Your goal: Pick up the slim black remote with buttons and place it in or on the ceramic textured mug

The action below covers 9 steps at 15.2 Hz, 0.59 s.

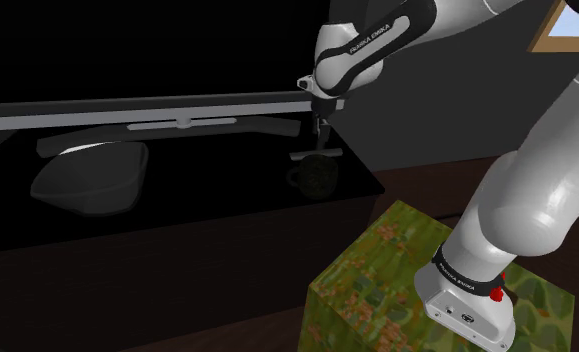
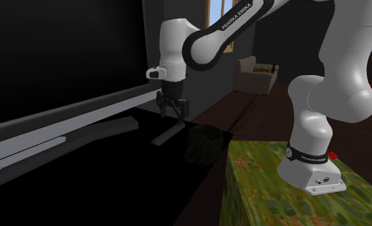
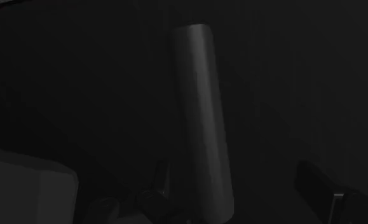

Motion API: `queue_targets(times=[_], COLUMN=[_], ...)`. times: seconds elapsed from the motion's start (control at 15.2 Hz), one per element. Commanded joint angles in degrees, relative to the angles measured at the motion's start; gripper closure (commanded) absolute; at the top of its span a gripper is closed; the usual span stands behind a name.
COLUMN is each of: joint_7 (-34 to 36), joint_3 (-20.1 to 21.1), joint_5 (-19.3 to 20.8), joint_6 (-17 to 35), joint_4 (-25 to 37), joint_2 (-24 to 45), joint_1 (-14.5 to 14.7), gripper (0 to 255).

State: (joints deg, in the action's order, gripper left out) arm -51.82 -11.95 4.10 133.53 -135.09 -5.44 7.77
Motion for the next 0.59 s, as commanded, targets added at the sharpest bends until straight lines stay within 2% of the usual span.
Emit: queue_targets(times=[0.0, 0.53], joint_7=[-6.0, -6.9], joint_3=[-0.2, -0.2], joint_5=[-1.1, -2.3], joint_6=[2.8, 8.5], joint_4=[1.9, 0.6], joint_2=[4.3, 8.8], joint_1=[0.6, 0.4], gripper=[0, 0])
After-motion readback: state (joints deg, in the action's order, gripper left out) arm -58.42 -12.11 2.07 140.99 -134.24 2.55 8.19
